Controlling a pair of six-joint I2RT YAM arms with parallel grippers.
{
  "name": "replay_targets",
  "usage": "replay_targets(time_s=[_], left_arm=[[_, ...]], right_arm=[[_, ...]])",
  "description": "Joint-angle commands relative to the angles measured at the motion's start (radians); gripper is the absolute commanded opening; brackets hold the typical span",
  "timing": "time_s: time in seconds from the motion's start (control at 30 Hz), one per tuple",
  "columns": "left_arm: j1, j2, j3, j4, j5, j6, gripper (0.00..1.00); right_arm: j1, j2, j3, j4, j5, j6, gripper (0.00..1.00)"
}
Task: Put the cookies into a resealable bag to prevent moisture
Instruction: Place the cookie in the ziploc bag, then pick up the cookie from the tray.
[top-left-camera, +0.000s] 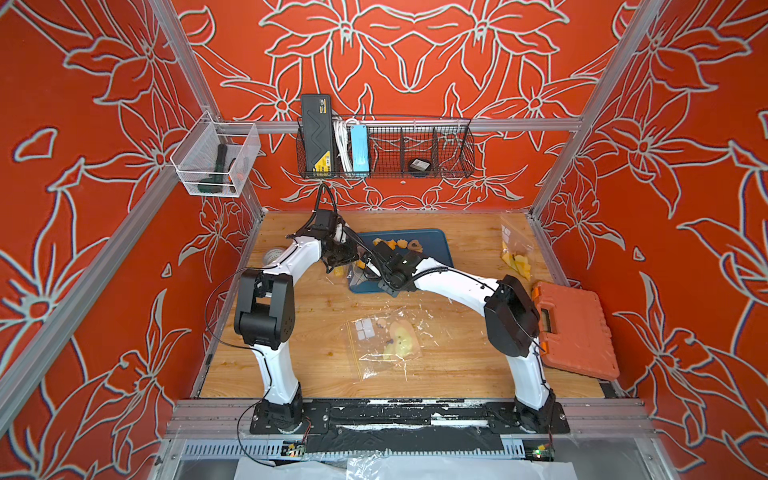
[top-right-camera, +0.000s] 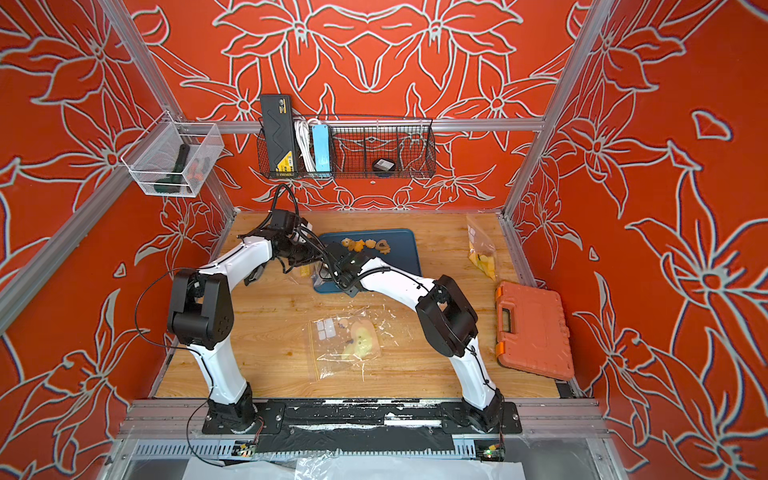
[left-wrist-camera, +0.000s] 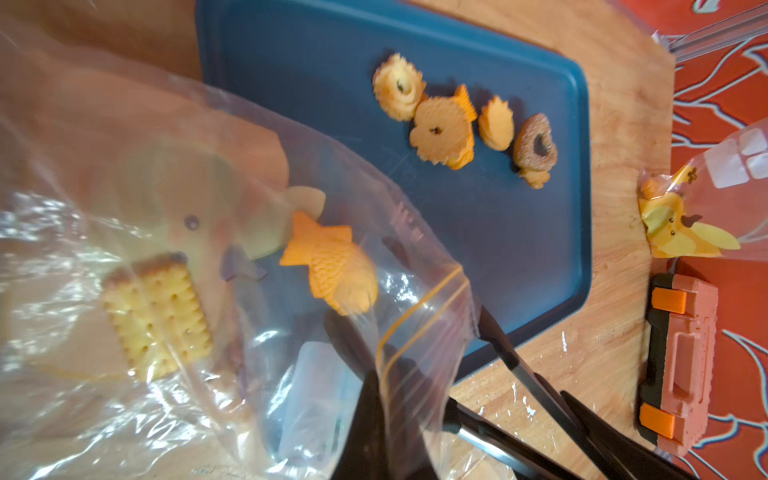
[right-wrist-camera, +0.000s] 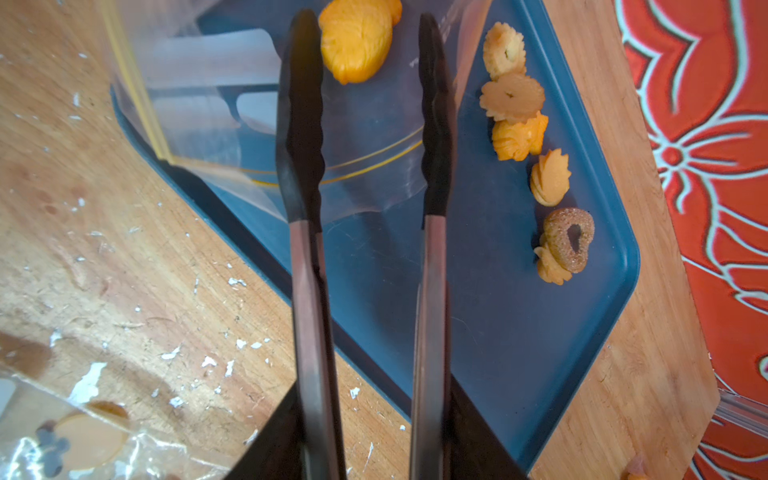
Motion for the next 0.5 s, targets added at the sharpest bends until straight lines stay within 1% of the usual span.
replay_targets(time_s=[0.0,0.13,0.27,0.47], left_arm=[[0.017,-0.060,-0.018,0.052,-0.011,-0.002,0.00],[0.018,-0.020,0.000,0.029,0.038,0.001,0.00],[0.018,0.002,0.012,0.012,0.052,0.004,0.00],[0.018,0.019,0.017,0.001,0.055,0.007,0.00]], right_arm=[[-0.007,-0.059,0.004,-0.009,0.003,0.012,0.48],[-0.007,-0.095,0.028,-0.008,-0.057,0.019,0.48],[-0.006,-0.152,0.033,0.005,-0.127,0.020,0.48],[-0.006,-0.217,-0.005,-0.011,-0.106,0.024,0.48]])
